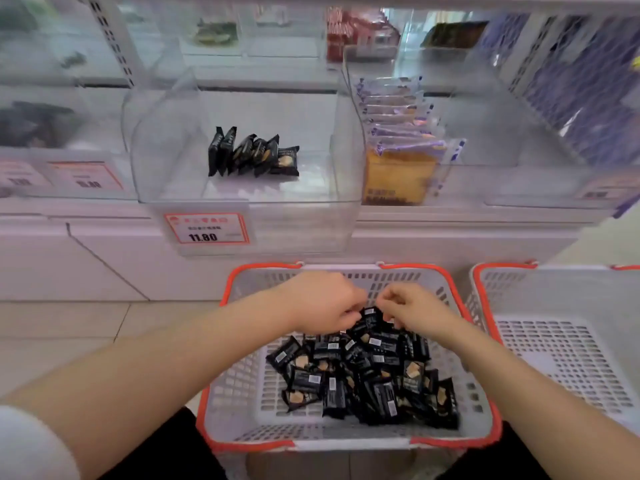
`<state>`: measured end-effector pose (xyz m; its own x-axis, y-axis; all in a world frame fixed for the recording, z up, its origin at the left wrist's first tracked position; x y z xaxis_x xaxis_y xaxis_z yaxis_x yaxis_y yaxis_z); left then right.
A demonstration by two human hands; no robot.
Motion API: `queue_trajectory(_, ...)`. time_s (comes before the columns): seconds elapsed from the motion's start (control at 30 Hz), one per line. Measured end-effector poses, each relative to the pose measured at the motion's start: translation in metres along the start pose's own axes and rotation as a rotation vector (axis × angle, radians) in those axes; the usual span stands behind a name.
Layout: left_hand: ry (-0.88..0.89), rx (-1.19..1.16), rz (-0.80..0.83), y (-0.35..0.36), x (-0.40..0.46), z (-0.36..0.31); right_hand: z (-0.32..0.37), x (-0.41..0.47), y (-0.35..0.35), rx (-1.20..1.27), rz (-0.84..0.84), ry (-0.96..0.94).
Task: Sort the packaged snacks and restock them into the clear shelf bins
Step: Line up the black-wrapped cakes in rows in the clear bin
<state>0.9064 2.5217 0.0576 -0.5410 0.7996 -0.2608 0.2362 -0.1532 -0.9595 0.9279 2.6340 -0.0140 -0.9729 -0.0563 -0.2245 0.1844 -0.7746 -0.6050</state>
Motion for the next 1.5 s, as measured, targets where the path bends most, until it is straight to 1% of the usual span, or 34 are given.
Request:
queue_trajectory(0.1, -0.087, 0.001, 0.211, 0.081, 0.020, 0.001, -0.067, -0.006, 0.037, -0.142, 0.140, 0.142)
queue_trajectory(0.2, -0.157, -0.056, 0.379, 0.152, 0.030, 0.003, -0.122, -0.014, 0.060, -0.278, 0.217, 0.233)
queue_trajectory(0.33, -0.275, -0.217, 0.537, 0.226, 0.033, 0.000, -0.182, -0.029, 0.080, -0.500, 0.318, 0.293)
queue_trajectory(0.43, -0.338, -0.342, 0.635, 0.266, 0.032, -0.010, -0.213, -0.037, 0.088, -0.583, 0.344, 0.296)
queue_trajectory(0.53, -0.419, -0.457, 0.659, 0.293, 0.036, -0.020, -0.233, -0.035, 0.094, -0.595, 0.352, 0.283)
queue_trajectory(0.6, -0.482, -0.527, 0.656, 0.308, 0.041, -0.028, -0.242, -0.030, 0.097, -0.586, 0.323, 0.285)
queue_trajectory(0.77, -0.673, -0.650, 0.601, 0.334, 0.058, -0.040, -0.250, -0.018, 0.103, -0.669, 0.289, 0.297)
queue_trajectory(0.87, -0.789, -0.704, 0.578, 0.346, 0.065, -0.043, -0.250, -0.016, 0.109, -0.760, 0.280, 0.225)
queue_trajectory(0.97, -0.943, -0.782, 0.583, 0.359, 0.071, -0.046, -0.251, -0.016, 0.114, -0.765, 0.265, 0.179)
queue_trajectory(1.03, -1.062, -0.850, 0.552, 0.364, 0.073, -0.047, -0.252, -0.013, 0.113, -0.719, 0.240, 0.188)
queue_trajectory(1.1, -1.129, -0.899, 0.518, 0.367, 0.077, -0.049, -0.252, -0.012, 0.116, -0.644, 0.250, 0.187)
queue_trajectory(1.17, -1.133, -0.920, 0.493, 0.366, 0.082, -0.053, -0.252, -0.013, 0.121, -0.478, 0.273, 0.201)
queue_trajectory(1.2, -1.123, -0.920, 0.475, 0.364, 0.084, -0.054, -0.252, -0.014, 0.121, -0.372, 0.258, 0.220)
queue_trajectory(1.27, -1.109, -0.996, 0.396, 0.360, 0.087, -0.052, -0.251, -0.013, 0.112, -0.189, 0.142, 0.272)
queue_trajectory(1.33, -1.127, -1.236, 0.288, 0.353, 0.085, -0.045, -0.253, -0.015, 0.096, 0.003, -0.045, 0.354)
queue_trajectory(1.4, -1.190, -1.565, 0.195, 0.345, 0.075, -0.032, -0.256, -0.019, 0.086, 0.224, -0.186, 0.446)
queue_trajectory(1.47, -1.220, -1.984, 0.136, 0.338, 0.065, -0.020, -0.254, -0.022, 0.085, 0.476, -0.244, 0.521)
queue_trajectory(1.5, -1.181, -2.160, 0.126, 0.332, 0.061, -0.015, -0.250, -0.023, 0.088, 0.608, -0.252, 0.548)
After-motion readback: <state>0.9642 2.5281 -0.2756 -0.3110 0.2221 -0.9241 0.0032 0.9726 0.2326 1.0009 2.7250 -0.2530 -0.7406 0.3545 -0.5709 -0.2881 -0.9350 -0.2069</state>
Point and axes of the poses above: each hand's wrist, its own x-axis towards the middle knuckle, its own y-axis out of the palm, z = x × y, the point moved 8 cm from there along x, towards the middle knuckle, and after that the axes turned 12 degrees about -y, right-handed, at the moved point
